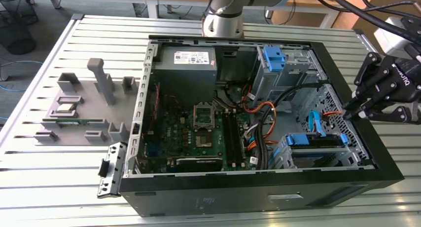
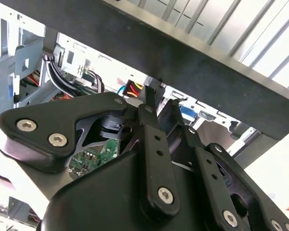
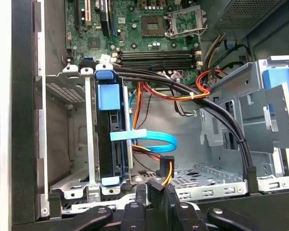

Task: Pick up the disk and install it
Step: 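Insert the second disk wire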

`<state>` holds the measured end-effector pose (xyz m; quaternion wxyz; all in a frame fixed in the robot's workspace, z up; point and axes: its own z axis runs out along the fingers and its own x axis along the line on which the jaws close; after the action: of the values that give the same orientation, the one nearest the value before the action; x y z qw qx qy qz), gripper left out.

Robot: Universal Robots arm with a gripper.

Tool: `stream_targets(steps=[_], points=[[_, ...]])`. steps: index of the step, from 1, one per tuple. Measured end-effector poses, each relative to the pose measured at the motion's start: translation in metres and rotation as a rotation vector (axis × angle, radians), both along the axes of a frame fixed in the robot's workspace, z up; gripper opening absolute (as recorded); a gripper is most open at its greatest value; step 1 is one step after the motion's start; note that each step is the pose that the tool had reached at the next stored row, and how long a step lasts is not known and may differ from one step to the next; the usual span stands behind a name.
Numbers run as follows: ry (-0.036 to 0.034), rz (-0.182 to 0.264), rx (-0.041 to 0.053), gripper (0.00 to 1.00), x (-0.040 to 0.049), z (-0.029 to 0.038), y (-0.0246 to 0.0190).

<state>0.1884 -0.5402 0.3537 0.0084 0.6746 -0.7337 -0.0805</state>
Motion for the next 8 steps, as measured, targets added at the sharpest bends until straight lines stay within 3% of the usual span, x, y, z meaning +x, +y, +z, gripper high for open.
stream_targets(steps=[8], points=[[0.0122,-0.027,-0.0184,0.29,0.004,-0.0009,0.0013]])
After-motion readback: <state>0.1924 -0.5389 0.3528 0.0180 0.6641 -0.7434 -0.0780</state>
